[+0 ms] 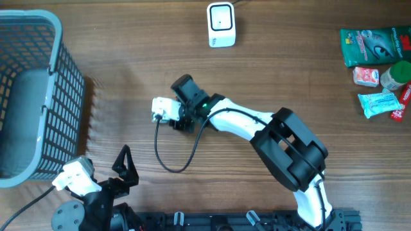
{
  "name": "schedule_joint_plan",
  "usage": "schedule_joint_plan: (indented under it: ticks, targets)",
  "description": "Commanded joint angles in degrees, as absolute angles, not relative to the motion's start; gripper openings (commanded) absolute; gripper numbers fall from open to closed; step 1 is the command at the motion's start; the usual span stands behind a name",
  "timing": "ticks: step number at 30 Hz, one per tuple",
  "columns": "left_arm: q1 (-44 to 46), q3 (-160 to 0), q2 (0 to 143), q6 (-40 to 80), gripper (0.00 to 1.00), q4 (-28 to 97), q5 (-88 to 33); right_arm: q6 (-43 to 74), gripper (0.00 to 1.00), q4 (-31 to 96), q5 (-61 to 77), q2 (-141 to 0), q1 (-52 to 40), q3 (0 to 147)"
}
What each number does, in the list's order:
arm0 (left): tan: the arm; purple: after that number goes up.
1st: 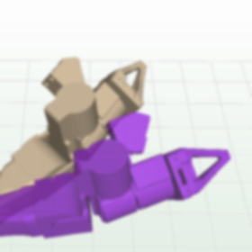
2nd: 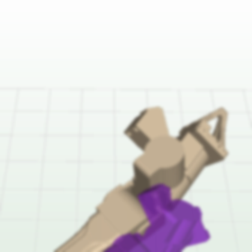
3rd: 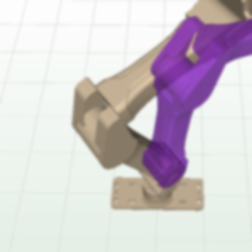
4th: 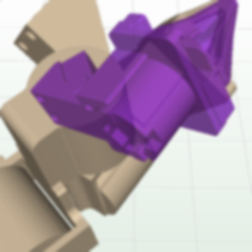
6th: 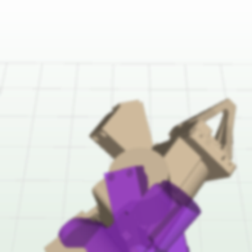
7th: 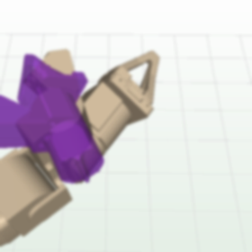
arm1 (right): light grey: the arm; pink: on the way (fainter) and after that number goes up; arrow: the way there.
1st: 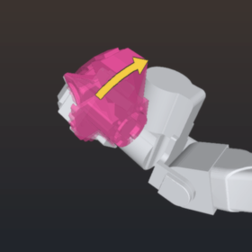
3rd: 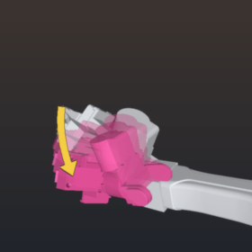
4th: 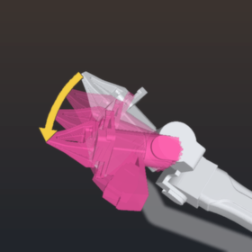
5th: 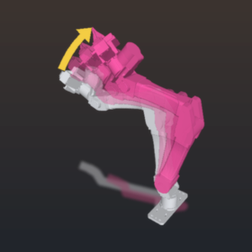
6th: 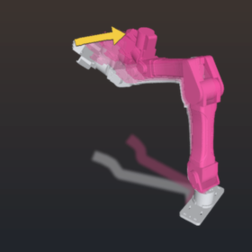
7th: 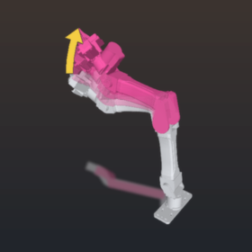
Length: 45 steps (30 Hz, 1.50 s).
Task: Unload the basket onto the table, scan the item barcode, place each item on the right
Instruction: 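Move the right gripper left down to the small green-white box, then close the right gripper on the green-white box and lift it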
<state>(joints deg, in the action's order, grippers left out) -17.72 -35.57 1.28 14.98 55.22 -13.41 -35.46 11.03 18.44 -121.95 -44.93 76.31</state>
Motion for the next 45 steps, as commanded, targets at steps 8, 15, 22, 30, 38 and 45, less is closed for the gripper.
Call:
schedule_joint_plan:
  ticks: [8, 15, 22, 30, 38, 45]
  targets:
    - [-17.4, -35.5, 1.2, 15.5, 1.00, 55.0, -13.5, -31.1, 0.55, 12.4, -7.3, -120.6, -36.0, 76.8]
    - [-17.4, -35.5, 1.2, 15.5, 1.00, 55.0, -13.5, -17.1, 1.00, 14.5, 3.7, -108.3, -35.3, 76.8]
    - [-17.4, -35.5, 1.2, 15.5, 1.00, 55.0, -13.5, -13.4, 1.00, 13.8, 20.8, -115.0, -28.8, 76.5]
    - [-17.4, -35.5, 1.2, 15.5, 1.00, 55.0, -13.5, -11.9, 0.99, 7.5, 19.8, -121.5, -29.2, 76.7]
    - [-17.4, -35.5, 1.2, 15.5, 1.00, 55.0, -13.5, -12.0, 0.78, 4.7, 19.7, -125.5, -29.3, 76.7]
    - [-17.4, -35.5, 1.2, 15.5, 1.00, 55.0, -13.5, -12.1, 0.62, 3.2, 16.1, -126.2, -29.4, 76.7]
